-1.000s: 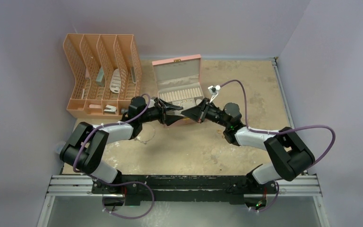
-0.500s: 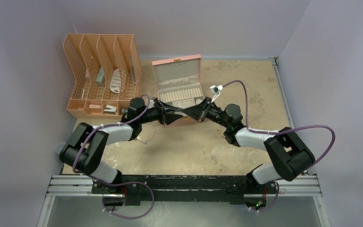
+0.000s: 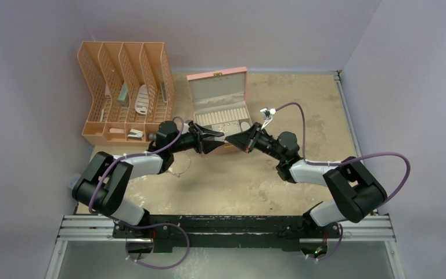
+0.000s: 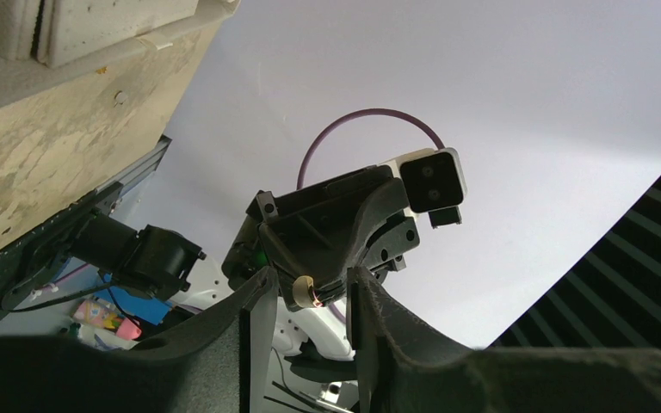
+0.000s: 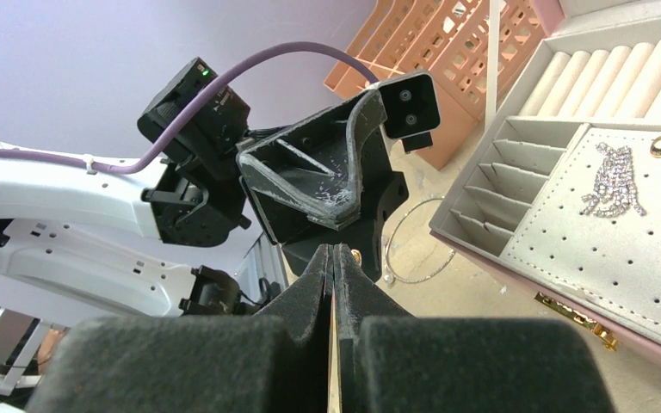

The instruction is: Organize the mixed jewelry

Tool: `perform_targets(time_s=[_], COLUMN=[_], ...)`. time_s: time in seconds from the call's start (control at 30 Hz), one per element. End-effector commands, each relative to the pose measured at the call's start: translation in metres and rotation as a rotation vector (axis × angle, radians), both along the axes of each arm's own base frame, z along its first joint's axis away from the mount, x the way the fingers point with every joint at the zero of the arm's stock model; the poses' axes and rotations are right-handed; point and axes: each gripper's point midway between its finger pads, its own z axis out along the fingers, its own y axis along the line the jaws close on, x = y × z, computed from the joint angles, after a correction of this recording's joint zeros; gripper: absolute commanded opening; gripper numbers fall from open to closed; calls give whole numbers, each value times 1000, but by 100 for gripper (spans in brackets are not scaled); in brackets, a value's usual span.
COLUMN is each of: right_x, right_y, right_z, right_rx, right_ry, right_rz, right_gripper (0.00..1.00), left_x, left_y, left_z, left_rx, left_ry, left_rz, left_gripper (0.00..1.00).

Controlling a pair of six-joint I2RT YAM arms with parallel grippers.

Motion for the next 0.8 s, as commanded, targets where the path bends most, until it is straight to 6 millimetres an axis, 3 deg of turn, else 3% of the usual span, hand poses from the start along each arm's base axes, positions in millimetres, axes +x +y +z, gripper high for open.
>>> perform_targets(time_s=[0.0,0.2,0.47,0.77], right_x=[-1,0,-5,-4], right_y=[-2,-2,0,2], right_z=[32,37,28,24], right_rx=[75,94,93,106], right_ry=[-98,-122,-148,-137], right_rz=[-13,-16,9,20], right_gripper=[0,0,0,0], left_x=[-4,-5,-5,-7], left_y=[1,0,1,0], left_z=[24,27,32,31], left_rx=[-48,-53,-67,-68], left_ry=[-74,-76,-80,-75], left_rz=[-3,-9,-4,-18], left_gripper=[37,44,37,36])
